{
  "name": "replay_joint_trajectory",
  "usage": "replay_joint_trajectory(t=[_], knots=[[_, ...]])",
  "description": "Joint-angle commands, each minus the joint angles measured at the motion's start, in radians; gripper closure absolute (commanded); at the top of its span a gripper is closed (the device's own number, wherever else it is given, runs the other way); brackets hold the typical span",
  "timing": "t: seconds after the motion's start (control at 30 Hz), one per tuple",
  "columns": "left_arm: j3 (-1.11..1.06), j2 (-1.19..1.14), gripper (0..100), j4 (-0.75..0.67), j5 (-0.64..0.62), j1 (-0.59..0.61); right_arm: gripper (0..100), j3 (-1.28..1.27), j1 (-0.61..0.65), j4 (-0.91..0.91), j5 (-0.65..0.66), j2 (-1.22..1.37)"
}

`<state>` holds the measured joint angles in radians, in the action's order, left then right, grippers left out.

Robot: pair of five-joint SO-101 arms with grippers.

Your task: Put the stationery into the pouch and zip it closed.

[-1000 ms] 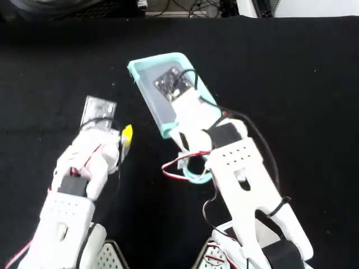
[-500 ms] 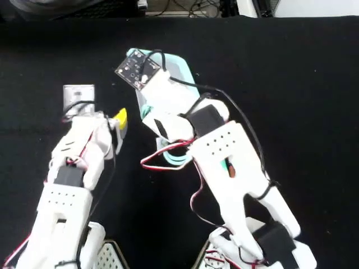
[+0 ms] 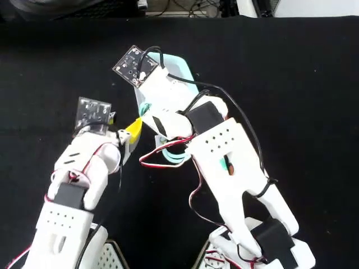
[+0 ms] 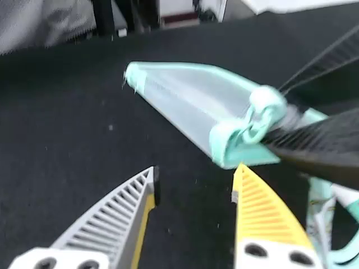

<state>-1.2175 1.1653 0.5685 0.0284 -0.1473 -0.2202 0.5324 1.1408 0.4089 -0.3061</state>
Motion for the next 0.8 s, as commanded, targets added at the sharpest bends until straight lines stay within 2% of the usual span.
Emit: replay_joint_trajectory(t=[0.0,0.23,0.43,0.77], knots=[[0.097,-0.132,77,-0.066,0.006,0.024,98.5,0.071,0.011,0.009,0.005,-0.008],[0.159,-0.296,77,-0.098,0.006,0.027,98.5,0.133,0.011,0.084,0.006,-0.008],[0.157,-0.242,77,-0.094,0.006,0.027,98.5,0.133,0.011,0.081,0.006,-0.002],[0.179,-0.107,77,-0.008,0.006,0.025,98.5,0.133,0.011,0.081,0.006,-0.001]])
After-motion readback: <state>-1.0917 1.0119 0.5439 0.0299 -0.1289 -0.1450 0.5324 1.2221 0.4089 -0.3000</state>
